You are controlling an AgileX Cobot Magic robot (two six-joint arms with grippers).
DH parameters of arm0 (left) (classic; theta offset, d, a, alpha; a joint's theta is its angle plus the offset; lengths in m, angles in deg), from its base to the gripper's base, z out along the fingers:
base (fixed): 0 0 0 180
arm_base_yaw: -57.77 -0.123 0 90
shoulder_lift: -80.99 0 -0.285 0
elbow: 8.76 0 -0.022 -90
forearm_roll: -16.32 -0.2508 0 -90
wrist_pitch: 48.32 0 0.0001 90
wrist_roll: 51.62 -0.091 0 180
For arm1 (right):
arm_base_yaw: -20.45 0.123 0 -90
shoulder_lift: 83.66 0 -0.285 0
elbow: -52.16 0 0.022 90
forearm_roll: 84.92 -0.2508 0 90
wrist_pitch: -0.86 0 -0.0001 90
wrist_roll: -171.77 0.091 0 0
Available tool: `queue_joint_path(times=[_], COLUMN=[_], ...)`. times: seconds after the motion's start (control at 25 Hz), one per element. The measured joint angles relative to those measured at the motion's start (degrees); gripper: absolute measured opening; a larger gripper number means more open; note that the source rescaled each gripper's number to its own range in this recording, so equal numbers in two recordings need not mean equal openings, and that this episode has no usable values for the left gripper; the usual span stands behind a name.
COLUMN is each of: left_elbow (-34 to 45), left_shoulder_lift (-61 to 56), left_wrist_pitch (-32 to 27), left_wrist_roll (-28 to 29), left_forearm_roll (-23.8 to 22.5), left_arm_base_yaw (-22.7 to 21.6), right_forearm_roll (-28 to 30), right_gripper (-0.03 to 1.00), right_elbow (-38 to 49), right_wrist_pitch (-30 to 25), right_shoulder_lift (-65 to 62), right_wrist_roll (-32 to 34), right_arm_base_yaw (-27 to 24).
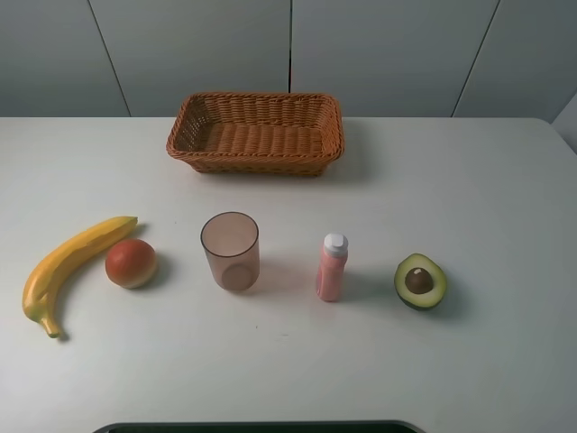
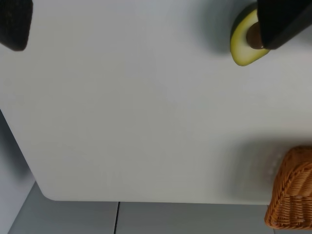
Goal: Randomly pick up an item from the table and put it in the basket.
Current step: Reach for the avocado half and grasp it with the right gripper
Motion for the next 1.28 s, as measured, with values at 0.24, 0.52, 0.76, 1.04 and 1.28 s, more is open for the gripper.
queue_joint_path(times=[0.24,0.52,0.76,1.04,1.28], left_elbow=[0.0,0.0,0.0,0.0,0.0], left_shoulder_lift=[0.0,0.0,0.0,0.0,0.0], left_wrist_pitch=[0.0,0.0,0.0,0.0,0.0], left_wrist_roll=[0.0,0.0,0.0,0.0,0.0], left_forearm_roll=[0.0,0.0,0.0,0.0,0.0], left_arm_base_yaw=[0.0,0.0,0.0,0.0,0.0], right_forearm_roll=[0.0,0.0,0.0,0.0,0.0], right_gripper=[1.0,1.0,1.0,1.0,1.0], right_elbow=[0.0,0.0,0.0,0.0,0.0], right_wrist_pitch=[0.0,0.0,0.0,0.0,0.0], right_shoulder_lift=[0.0,0.0,0.0,0.0,0.0], right_wrist_roll=[0.0,0.0,0.0,0.0,0.0], right_arm_base_yaw=[0.0,0.0,0.0,0.0,0.0])
